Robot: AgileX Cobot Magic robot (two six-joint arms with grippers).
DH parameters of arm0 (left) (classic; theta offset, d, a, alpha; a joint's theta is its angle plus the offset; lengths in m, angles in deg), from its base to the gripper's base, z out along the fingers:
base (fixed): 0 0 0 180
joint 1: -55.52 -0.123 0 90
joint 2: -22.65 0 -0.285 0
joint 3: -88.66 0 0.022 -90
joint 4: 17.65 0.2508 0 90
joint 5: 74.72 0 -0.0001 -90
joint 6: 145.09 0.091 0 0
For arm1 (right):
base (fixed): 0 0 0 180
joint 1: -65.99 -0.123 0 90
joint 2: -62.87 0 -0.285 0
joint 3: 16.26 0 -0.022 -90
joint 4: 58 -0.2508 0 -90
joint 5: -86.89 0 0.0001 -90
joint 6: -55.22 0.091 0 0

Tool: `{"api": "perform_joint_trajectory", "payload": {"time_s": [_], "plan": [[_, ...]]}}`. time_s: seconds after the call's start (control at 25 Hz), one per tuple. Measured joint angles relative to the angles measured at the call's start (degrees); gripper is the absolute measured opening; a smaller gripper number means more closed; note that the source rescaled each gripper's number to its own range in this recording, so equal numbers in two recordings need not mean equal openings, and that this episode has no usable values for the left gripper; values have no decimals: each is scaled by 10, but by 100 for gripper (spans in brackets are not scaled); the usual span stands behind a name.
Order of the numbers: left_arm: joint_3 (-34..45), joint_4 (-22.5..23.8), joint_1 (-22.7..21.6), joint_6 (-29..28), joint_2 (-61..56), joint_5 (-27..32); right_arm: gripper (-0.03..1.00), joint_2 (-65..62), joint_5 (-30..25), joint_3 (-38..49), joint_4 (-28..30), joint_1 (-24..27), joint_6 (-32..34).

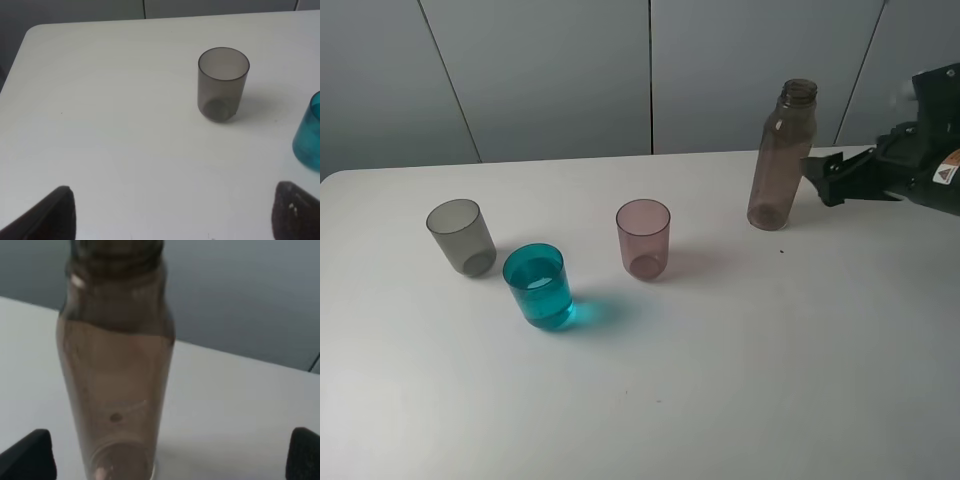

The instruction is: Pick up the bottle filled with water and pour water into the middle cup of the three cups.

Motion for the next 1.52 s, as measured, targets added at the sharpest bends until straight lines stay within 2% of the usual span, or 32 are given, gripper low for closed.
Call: {"api": "perform_joint_trajectory", "payload": {"time_s": [0.12, 0.16, 0.24, 0.32, 0.44, 0.52, 0.68, 0.76, 0.84, 0.96, 1.32, 1.52], "plan": [[0, 0, 0, 0, 0, 0, 100, -115, -64, 0, 0, 0, 52], [0, 0, 0, 0, 0, 0, 100, -157, -102, -7, 0, -1, 68], [0, 0, 0, -1, 0, 0, 100, -234, -202, -36, 0, -15, 84], [0, 0, 0, -1, 0, 0, 100, -294, -328, -84, -1, -36, 89], [0, 0, 0, -1, 0, 0, 100, -362, -487, -156, -29, -71, 89], [0, 0, 0, -1, 0, 0, 100, -396, -584, -194, -67, -93, 70], [0, 0, 0, -1, 0, 0, 100, -445, -757, -223, -180, -111, -28], [0, 0, 0, -1, 0, 0, 100, -467, -840, -221, -206, -113, -64], [0, 0, 0, -1, 0, 0, 100, -492, -899, -210, -212, -113, -78], [0, 0, 0, -1, 0, 0, 100, -547, -945, -172, -212, -113, -85], [0, 0, 0, -1, 0, 0, 100, -770, -942, -32, -229, -113, -90], [0, 0, 0, -1, 0, 0, 100, -860, -939, -21, -239, -113, -90]]}}
